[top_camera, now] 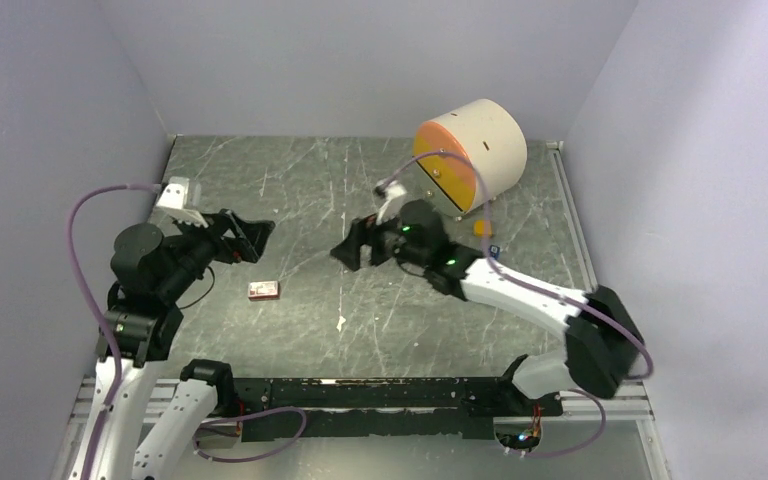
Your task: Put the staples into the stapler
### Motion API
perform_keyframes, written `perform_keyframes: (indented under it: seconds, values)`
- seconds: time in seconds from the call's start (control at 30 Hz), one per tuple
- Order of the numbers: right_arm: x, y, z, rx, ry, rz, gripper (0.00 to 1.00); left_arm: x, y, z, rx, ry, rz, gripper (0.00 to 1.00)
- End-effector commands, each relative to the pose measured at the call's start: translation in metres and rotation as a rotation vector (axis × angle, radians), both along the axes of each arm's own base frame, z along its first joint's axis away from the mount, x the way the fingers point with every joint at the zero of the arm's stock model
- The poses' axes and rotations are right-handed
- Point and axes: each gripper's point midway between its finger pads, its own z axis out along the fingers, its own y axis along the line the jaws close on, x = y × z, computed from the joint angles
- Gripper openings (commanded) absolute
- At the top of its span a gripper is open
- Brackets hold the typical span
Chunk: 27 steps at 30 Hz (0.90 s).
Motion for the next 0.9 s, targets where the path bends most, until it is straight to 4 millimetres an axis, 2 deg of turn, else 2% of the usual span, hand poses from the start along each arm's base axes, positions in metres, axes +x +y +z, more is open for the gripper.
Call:
perform_keyframes:
  seconds: [0.0, 0.07, 0.17, 0.23, 0.37, 0.47, 0.57, 0.77, 0.87]
  values:
    - [-0.004, 0.060, -0.030, -0.088, -0.112, 0.087, 0.90, -0.002, 0.044, 0.025, -0.008, -0.055, 0.261, 0.97]
    - [-0.011, 0.092, -0.053, -0.149, -0.165, 0.170, 0.89, -0.008, 0.050, 0.038, -0.011, -0.106, 0.286, 0.97]
    - [-0.019, 0.134, -0.086, -0.242, -0.263, 0.272, 0.85, -0.014, 0.058, 0.046, -0.021, -0.117, 0.333, 0.97]
    - [-0.024, 0.155, -0.102, -0.289, -0.330, 0.325, 0.84, -0.016, 0.067, 0.043, -0.029, -0.099, 0.383, 0.97]
    - [-0.036, 0.186, -0.125, -0.321, -0.408, 0.425, 0.84, -0.018, 0.069, 0.037, -0.032, -0.063, 0.402, 0.97]
    - [-0.039, 0.201, -0.146, -0.351, -0.416, 0.486, 0.84, -0.014, 0.069, 0.025, -0.026, -0.025, 0.407, 0.97]
    - [-0.035, 0.211, -0.158, -0.381, -0.459, 0.514, 0.84, -0.013, 0.069, 0.017, -0.021, -0.004, 0.406, 0.97]
    - [-0.022, 0.222, -0.189, -0.478, -0.521, 0.568, 0.84, -0.015, 0.080, 0.018, -0.025, 0.015, 0.473, 0.97]
    - [-0.021, 0.227, -0.197, -0.493, -0.515, 0.586, 0.84, -0.016, 0.088, 0.017, -0.022, 0.027, 0.521, 0.97]
